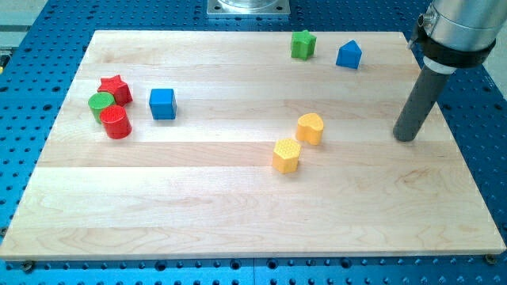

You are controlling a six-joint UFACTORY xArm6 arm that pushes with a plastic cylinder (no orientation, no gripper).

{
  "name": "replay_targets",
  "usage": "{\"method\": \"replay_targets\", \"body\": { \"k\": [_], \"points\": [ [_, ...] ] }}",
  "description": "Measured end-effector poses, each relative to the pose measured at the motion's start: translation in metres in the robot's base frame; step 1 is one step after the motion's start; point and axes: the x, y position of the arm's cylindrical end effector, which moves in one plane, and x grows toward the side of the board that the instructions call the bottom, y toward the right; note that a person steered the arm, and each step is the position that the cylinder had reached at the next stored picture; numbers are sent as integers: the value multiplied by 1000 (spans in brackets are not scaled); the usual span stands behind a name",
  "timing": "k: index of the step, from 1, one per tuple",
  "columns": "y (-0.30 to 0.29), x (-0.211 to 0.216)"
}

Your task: Place the heart and the cube close to the red blocks

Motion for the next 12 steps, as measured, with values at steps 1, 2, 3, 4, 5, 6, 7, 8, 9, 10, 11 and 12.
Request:
{"method": "replay_targets", "body": {
  "k": [1,2,3,4,5,6,7,8,9,10,11,12],
  "points": [
    [-33,0],
    [-76,0],
    [-138,0],
    [-220,0],
    [-250,0],
    [-241,0],
    [-230,-7],
    [-272,-7],
    [-335,-7],
    [-325,-4],
    [-276,-4],
    [-237,-11]
  ]
}}
